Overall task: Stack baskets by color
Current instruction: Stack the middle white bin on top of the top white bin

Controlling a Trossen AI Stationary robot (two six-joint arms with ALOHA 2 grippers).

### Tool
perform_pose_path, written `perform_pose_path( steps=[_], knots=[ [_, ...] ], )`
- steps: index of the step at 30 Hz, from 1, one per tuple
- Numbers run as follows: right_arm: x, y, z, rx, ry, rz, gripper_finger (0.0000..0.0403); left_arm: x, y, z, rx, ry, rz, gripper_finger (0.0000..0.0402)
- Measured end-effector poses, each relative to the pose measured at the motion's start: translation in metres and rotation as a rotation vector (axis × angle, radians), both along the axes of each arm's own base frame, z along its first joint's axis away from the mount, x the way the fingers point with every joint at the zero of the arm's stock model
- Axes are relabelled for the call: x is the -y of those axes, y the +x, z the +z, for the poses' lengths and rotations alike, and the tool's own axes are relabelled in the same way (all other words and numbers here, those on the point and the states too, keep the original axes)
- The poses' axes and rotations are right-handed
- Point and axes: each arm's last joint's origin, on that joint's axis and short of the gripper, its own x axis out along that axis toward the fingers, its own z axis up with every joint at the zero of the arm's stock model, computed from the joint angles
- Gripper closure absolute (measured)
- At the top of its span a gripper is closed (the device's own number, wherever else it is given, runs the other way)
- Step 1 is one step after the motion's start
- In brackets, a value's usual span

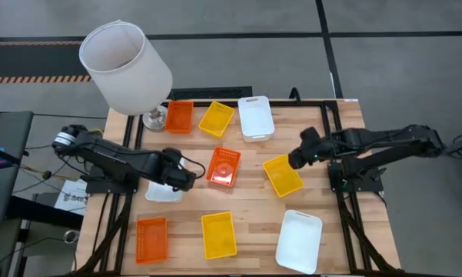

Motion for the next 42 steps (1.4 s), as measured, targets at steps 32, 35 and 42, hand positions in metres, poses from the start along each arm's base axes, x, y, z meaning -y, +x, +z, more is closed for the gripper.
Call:
perform_pose_path(
  steps=[32,35,42],
  knots=[
    [-0.014,-0.002,-0.001,-0.009,-0.009,0.063,0.0178,0.004,0.000,-0.096,0.024,-0.187,0.141,0.0234],
    [-0.014,-0.002,-0.001,-0.010,-0.011,0.065,0.0178,0.005,0.000,-0.097,0.025,-0.210,0.138,0.0298],
    [-0.014,-0.002,-0.001,-0.014,-0.018,0.077,0.0178,0.006,0.005,-0.097,0.052,-0.275,0.113,0.0397]
  ],
)
